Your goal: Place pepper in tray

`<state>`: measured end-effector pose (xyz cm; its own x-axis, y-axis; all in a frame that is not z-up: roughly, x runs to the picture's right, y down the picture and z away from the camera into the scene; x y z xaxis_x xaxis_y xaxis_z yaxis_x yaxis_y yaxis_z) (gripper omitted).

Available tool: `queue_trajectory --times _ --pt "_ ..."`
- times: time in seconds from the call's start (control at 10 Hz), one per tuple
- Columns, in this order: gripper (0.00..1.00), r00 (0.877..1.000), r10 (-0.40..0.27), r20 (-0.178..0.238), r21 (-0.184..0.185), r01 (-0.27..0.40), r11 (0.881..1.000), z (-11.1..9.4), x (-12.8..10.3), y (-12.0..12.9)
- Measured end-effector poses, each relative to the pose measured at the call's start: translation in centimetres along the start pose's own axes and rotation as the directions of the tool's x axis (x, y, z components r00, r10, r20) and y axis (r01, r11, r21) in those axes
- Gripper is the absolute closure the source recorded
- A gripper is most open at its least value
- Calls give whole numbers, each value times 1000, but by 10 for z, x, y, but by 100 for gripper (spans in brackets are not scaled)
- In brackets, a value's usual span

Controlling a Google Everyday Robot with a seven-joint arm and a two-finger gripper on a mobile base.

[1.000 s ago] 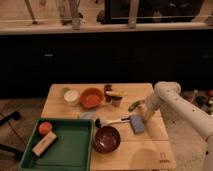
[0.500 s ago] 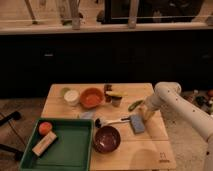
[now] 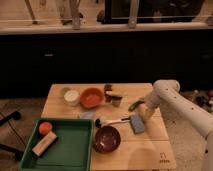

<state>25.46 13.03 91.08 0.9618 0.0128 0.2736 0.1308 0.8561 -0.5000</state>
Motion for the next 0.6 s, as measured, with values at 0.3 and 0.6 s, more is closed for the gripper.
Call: queue_trajectory --times 0.3,0.6 --pt "20 999 -31 -11 -23 31 999 -10 1 -9" --pt "20 997 -76 -12 -57 75 996 -5 0 -23"
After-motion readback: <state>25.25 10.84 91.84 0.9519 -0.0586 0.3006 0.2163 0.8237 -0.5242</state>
